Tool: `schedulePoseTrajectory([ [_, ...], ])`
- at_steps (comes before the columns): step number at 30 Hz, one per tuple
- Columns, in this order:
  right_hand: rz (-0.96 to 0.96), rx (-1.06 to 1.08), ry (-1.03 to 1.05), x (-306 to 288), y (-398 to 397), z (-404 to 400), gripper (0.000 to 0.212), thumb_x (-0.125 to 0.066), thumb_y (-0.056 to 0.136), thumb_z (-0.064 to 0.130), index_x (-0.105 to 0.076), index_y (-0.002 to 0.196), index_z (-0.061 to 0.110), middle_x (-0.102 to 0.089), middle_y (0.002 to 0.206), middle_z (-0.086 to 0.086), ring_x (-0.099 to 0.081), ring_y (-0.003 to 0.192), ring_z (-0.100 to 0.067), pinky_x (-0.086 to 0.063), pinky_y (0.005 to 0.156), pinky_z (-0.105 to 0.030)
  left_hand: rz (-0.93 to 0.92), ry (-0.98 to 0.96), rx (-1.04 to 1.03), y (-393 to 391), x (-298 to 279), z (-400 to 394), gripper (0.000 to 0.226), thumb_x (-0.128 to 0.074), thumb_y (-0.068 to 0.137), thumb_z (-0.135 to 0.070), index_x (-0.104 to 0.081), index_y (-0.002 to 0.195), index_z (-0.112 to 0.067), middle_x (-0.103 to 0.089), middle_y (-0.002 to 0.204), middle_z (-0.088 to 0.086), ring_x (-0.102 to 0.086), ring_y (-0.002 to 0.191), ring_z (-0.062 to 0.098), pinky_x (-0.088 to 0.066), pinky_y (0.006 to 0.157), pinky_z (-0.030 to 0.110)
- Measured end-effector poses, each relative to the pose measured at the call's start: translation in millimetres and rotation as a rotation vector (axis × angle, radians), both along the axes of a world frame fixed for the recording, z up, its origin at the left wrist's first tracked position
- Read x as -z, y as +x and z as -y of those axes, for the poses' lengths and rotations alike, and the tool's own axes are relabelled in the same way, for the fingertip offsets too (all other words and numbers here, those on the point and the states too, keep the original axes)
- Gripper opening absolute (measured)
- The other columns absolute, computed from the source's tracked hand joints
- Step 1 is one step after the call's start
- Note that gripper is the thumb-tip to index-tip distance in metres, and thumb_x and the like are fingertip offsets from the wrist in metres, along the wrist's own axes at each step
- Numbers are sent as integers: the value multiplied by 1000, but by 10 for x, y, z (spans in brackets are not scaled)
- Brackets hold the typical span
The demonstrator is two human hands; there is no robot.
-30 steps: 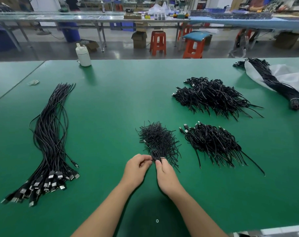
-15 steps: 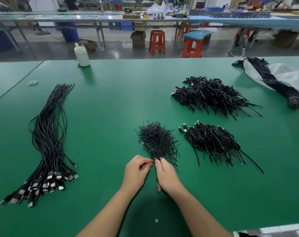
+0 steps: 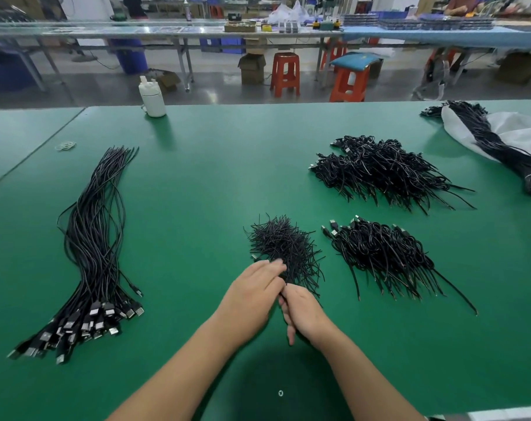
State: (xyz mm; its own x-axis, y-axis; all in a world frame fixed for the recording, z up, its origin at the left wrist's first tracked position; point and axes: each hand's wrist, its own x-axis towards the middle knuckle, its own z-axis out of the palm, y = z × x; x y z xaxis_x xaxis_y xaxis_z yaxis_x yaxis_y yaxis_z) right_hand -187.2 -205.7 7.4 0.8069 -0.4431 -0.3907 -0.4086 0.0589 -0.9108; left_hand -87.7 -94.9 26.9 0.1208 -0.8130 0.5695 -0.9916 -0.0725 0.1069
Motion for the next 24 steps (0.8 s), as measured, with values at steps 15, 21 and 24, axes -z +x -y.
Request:
schedulePoseTrajectory([
  [15,-73,-246,-663,-48,-91,-187,35,-27,106,39,-52,100,14,-63,91,-8,-57,85,-28,-46,75,-42,-479,516,-424,81,-321,165,22,-51,89,-16,-68,89,-30,-64,77,-17,-55,77,11,-38,72,27],
  [21,-115,-339,-820,-81,-93,-266,34,-25,106,40,-40,84,19,-52,75,-3,-50,70,-28,-35,61,-38,-615,636,-366,191,-383,97,15,-58,87,-16,-67,81,-26,-69,86,-10,-63,86,16,-52,78,28],
  [24,-138,-358,-819,-84,-77,-267,35,-23,106,41,-39,84,20,-51,74,-1,-48,66,-23,-33,60,-37,-698,546,-416,239,-379,53,12,-72,85,-29,-67,79,-20,-65,75,-7,-58,72,13,-48,67,26],
])
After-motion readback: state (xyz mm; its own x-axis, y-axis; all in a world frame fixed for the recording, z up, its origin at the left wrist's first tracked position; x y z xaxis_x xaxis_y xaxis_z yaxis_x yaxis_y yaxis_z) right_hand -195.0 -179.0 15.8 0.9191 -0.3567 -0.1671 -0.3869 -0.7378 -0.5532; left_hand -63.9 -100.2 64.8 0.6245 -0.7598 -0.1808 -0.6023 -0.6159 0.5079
